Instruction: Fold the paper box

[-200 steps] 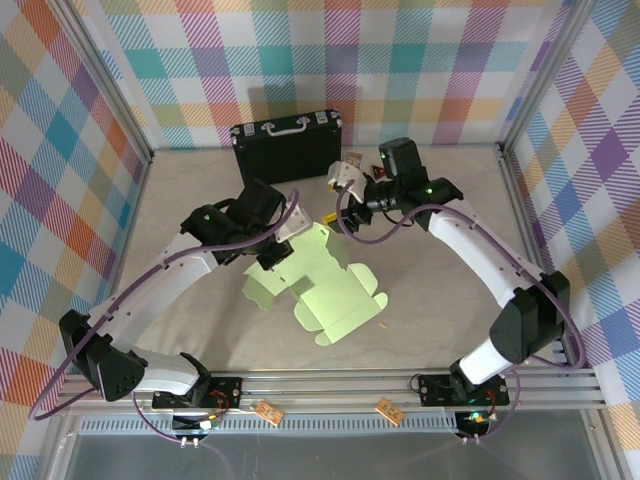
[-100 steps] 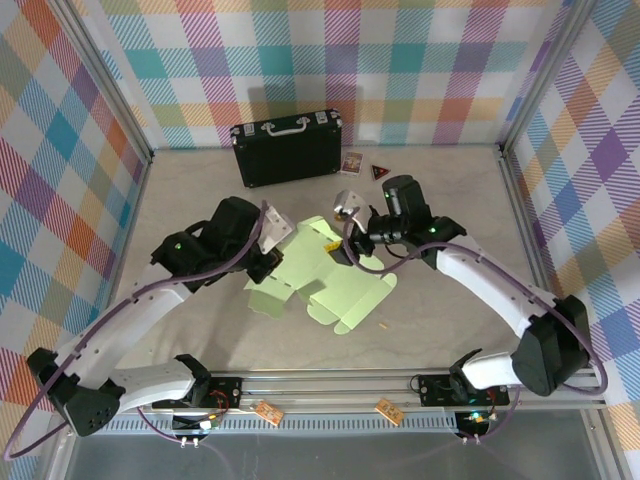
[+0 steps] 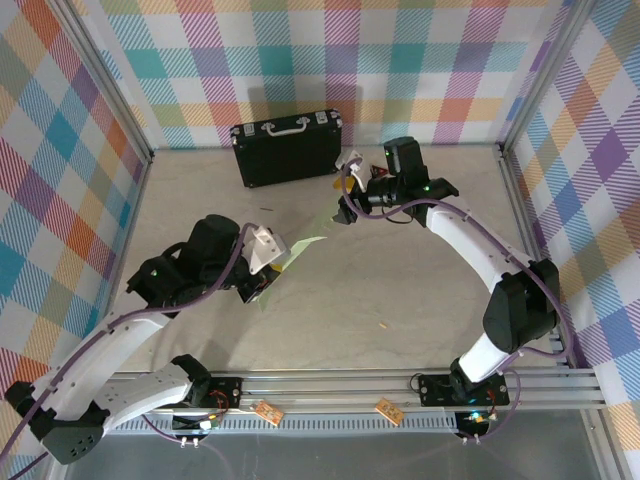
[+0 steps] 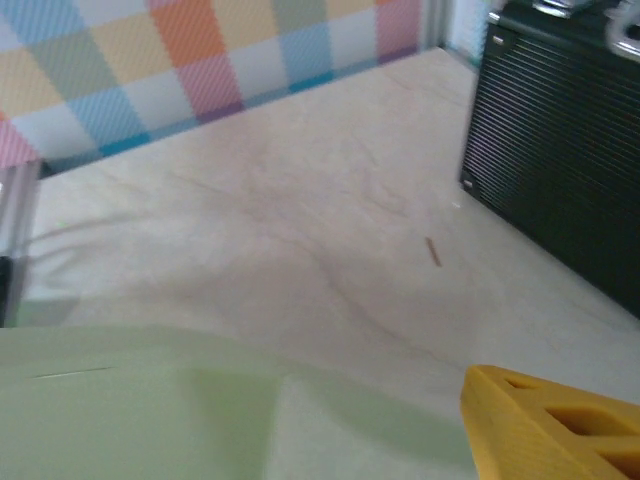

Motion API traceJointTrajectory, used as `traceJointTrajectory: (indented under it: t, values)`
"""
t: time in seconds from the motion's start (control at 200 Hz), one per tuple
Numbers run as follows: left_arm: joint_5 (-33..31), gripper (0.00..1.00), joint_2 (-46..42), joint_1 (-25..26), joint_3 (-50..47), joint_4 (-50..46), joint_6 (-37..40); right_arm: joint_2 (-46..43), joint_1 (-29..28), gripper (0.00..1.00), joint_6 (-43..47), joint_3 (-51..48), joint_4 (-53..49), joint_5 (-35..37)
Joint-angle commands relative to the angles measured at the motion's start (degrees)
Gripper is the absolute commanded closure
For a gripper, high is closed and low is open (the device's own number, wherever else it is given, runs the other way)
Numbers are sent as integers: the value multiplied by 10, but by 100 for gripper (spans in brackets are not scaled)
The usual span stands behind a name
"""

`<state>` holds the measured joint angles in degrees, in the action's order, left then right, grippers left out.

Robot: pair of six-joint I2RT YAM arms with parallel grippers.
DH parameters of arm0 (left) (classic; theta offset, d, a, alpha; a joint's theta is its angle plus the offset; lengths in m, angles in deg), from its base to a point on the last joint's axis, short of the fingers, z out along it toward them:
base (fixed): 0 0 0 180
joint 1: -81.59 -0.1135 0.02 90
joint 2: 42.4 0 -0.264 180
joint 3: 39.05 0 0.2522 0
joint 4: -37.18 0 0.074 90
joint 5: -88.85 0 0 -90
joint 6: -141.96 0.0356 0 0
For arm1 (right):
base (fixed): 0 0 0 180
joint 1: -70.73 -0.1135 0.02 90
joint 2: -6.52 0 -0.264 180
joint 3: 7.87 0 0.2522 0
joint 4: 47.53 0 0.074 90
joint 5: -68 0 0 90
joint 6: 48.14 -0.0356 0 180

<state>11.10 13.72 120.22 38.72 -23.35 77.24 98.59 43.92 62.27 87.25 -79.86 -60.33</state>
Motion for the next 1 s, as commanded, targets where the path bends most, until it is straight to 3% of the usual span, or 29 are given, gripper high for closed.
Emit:
traceJointTrajectory:
  t: [0.0,0.095,0.45,0.53,0.73,0.895,0.995]
  values:
    - [-19,100,42,10,42,-31,27,-37,-4,24,20,-17,15,-118]
    - [-46,100,69,10,68,-49,39,-67,-4,18,28,-36,44,-140]
    - [-121,100,114,9,171,-118,95,-175,-6,13,145,-49,-51,-169]
    - [-122,100,119,9,193,-135,110,-192,-6,13,130,-42,-40,-161]
    - [-99,100,112,10,211,-148,133,-179,-6,18,98,13,-39,-2]
    - [-75,100,115,11,224,-161,144,-142,-6,22,138,58,-84,-3]
    - [-70,100,116,10,229,-161,143,-125,-6,24,162,70,-101,-54]
